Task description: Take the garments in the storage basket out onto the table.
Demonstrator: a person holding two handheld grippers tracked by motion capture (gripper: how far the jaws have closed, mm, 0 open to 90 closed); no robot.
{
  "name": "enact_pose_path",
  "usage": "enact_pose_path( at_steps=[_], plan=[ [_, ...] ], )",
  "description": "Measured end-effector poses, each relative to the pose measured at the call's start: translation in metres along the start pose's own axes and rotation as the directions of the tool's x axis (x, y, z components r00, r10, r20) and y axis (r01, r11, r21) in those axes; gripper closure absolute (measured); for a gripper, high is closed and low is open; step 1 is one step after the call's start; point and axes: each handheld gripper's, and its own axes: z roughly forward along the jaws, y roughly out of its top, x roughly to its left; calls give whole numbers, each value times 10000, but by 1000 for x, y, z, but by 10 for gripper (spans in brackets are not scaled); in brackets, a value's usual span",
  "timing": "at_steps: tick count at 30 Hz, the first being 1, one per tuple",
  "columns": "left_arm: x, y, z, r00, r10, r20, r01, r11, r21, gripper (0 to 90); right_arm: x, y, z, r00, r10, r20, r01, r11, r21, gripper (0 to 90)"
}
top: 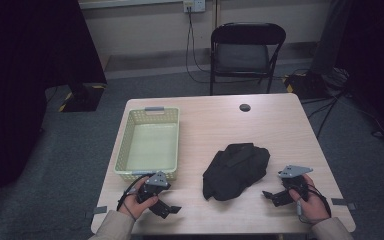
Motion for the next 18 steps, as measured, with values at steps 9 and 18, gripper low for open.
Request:
enact_pose_path(
  at_steps=[9, 18],
  plan=[
    [3, -15, -3, 9986, 155, -497, -136, 9992, 384, 31, 0, 0, 0, 10000, 0, 2, 0, 10000, 0, 0],
    [5, -28, -8, 9939, 427, -1019, -377, 9980, 503, 26, 0, 0, 0, 10000, -9, 2, 9, 10000, -3, 0]
  ],
)
